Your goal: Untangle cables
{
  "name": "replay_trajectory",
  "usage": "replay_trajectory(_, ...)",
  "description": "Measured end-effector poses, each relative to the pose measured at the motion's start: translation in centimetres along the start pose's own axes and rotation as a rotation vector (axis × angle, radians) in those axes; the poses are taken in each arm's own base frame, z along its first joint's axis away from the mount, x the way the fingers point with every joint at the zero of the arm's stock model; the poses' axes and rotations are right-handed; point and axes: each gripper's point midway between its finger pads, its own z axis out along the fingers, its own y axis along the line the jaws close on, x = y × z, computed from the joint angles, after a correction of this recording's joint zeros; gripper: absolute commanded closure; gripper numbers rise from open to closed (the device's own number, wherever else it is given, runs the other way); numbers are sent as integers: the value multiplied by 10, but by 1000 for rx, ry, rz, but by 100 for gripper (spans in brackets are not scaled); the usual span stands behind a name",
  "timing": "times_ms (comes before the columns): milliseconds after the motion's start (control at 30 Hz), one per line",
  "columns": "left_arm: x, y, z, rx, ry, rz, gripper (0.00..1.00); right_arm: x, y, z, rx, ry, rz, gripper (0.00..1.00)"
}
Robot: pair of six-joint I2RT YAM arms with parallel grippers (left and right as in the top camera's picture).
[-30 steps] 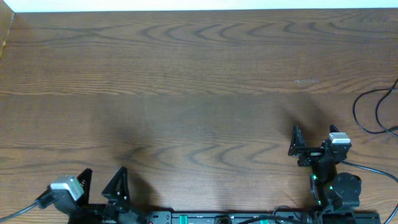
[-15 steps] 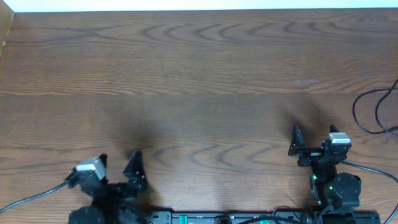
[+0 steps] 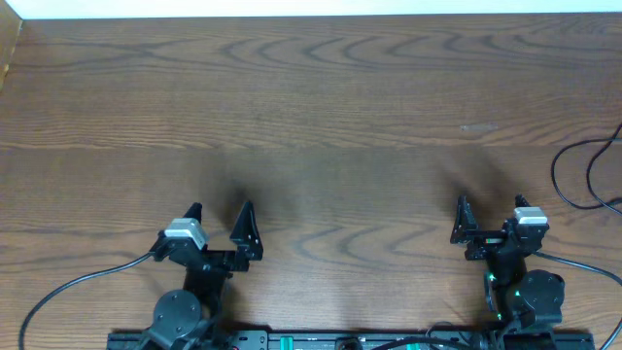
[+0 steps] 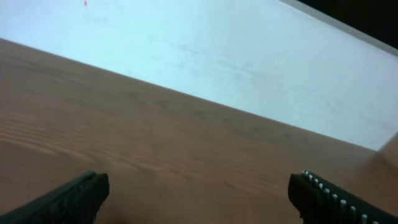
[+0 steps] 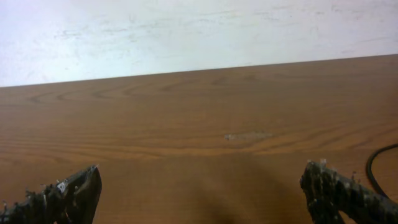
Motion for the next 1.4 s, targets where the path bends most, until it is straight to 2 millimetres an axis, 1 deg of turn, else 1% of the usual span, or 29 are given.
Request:
replay_trajectory(200, 15, 19, 15, -59, -43, 10, 2, 0, 0, 0, 0, 0, 0, 1)
replay_trajectory(400, 30, 46, 23, -143, -43, 23, 2, 0, 0, 0, 0, 0, 0, 1)
replay_trajectory(567, 28, 61, 23, -192, -54, 47, 2, 0, 0, 0, 0, 0, 0, 1)
replay_trajectory(667, 31, 68, 24, -207, -46, 66, 2, 0, 0, 0, 0, 0, 0, 1)
replay_trajectory(900, 31, 72, 26, -202, -45, 108, 2, 0, 0, 0, 0, 0, 0, 1)
replay_trajectory(1400, 35, 65, 27, -153, -8, 281, 2, 0, 0, 0, 0, 0, 0, 1)
